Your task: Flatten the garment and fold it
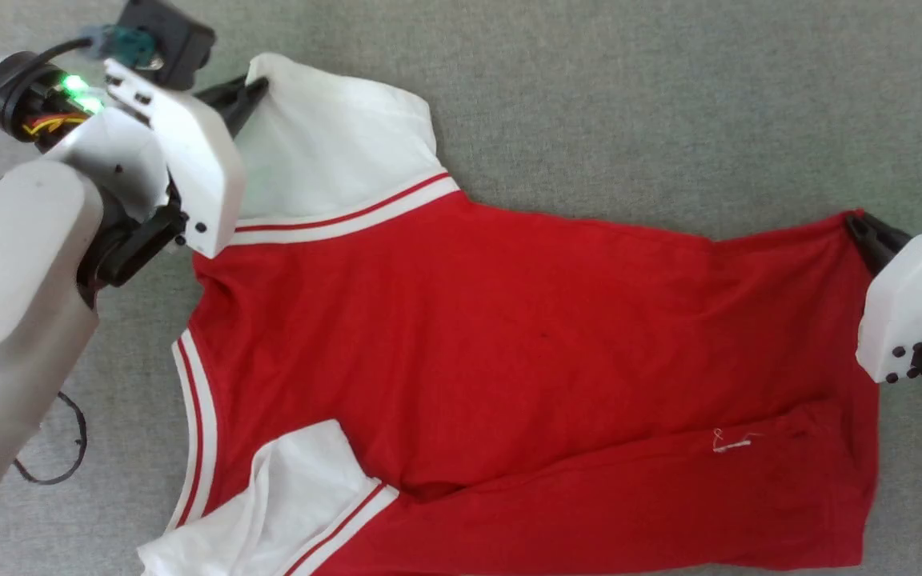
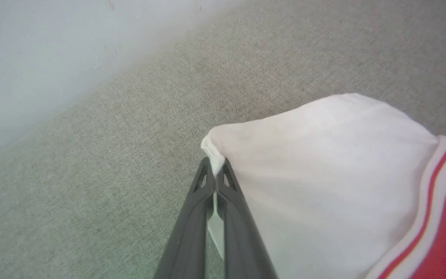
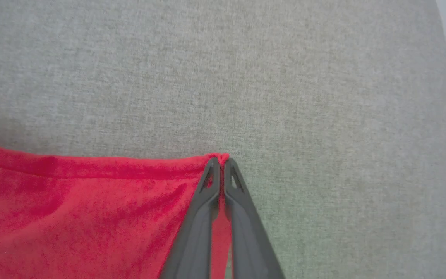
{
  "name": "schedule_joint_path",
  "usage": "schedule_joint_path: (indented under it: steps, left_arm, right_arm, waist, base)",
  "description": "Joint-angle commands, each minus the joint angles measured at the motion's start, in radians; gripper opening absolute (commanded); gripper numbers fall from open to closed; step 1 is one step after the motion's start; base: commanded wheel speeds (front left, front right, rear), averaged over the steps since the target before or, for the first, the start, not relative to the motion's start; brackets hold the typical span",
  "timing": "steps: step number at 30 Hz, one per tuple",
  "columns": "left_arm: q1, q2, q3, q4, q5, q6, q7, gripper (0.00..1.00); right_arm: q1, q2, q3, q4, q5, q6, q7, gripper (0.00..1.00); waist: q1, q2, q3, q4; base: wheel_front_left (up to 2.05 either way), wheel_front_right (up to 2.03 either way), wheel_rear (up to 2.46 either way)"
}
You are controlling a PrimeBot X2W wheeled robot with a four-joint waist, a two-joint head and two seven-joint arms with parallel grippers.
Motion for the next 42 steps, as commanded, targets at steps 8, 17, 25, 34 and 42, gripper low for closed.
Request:
schedule_joint_path:
  steps: [8, 17, 25, 34, 42]
  left_arm:
    - [0.143, 0.024, 0.076, -0.075, -0.025, 0.064, -0.220, 0.00]
    - [0.477, 0.105, 0.141, -0.328, -0.138, 0.179, -0.348, 0.00]
    - [0.769, 0.169, 0.145, -0.528, -0.250, 0.255, -0.387, 0.00]
    - [0.973, 0.201, 0.115, -0.562, -0.348, 0.280, -0.388, 0.00]
    - [0.944, 0.113, 0.050, -0.392, -0.346, 0.250, -0.355, 0.00]
  right_arm:
    - [0.046, -0.004, -0.018, 0.003, 0.001, -0.001, -0.152, 0.00]
    - [0.237, 0.007, -0.061, -0.029, 0.038, -0.001, -0.257, 0.00]
    - [0.390, 0.048, -0.087, -0.041, 0.078, -0.001, -0.281, 0.00]
    - [0.490, 0.060, -0.108, -0.020, 0.083, -0.001, -0.278, 0.00]
    - [0.475, 0.062, -0.037, 0.069, 0.064, -0.001, -0.284, 0.00]
  waist:
    - [-0.0004, 0.0000, -0.152, 0.017]
    - [-0.0004, 0.0000, -0.304, 0.054]
    - [-0.0004, 0.0000, -0.369, 0.080]
    - [-0.0004, 0.0000, -0.399, 0.088]
    - [-0.0004, 0.0000, -0.414, 0.075]
  base:
    - [0.00, 0.00, 0.00]
    - [0.00, 0.00, 0.00]
    - [0.00, 0.00, 0.00]
    - [0.00, 0.00, 0.00]
    - [0.00, 0.00, 0.00]
